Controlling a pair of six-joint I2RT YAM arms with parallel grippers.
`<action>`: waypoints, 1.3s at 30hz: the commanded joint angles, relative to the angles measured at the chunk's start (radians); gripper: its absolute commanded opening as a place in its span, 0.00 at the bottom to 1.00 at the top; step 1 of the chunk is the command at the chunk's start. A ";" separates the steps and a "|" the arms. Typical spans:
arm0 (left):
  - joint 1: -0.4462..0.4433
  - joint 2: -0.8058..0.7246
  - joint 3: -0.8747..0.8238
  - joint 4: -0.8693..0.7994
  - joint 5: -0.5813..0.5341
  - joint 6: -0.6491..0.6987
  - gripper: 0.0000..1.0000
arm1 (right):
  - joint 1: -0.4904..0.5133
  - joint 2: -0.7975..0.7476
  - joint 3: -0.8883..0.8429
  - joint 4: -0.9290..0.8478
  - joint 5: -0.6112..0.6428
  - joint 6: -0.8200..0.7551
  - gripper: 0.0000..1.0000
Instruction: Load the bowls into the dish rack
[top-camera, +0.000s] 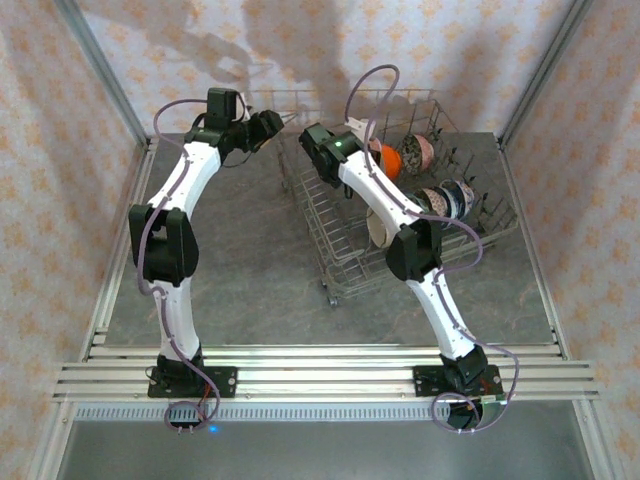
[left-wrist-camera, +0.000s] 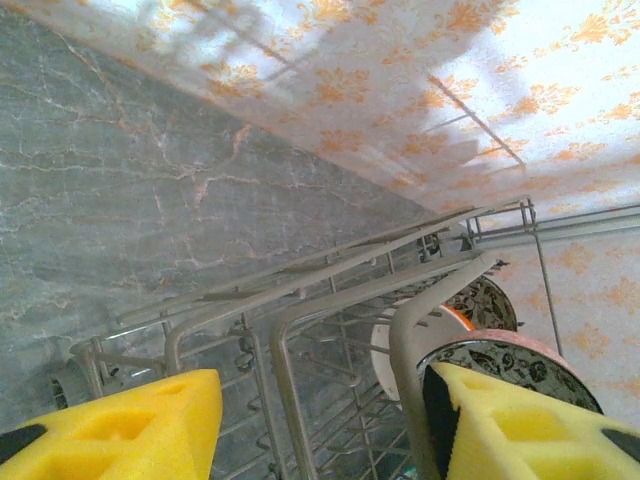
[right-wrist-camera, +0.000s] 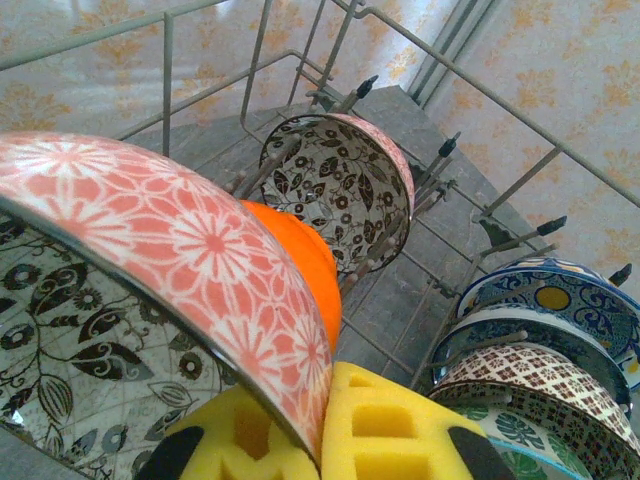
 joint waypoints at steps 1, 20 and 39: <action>-0.015 -0.036 -0.059 -0.069 0.005 -0.025 0.54 | -0.004 -0.079 0.042 -0.006 0.030 0.003 0.00; -0.042 -0.196 -0.300 0.016 0.010 -0.110 0.50 | 0.031 -0.039 -0.010 -0.020 0.157 0.027 0.00; -0.042 -0.188 -0.261 -0.026 0.003 -0.091 0.49 | 0.037 -0.005 -0.108 -0.019 0.153 0.145 0.00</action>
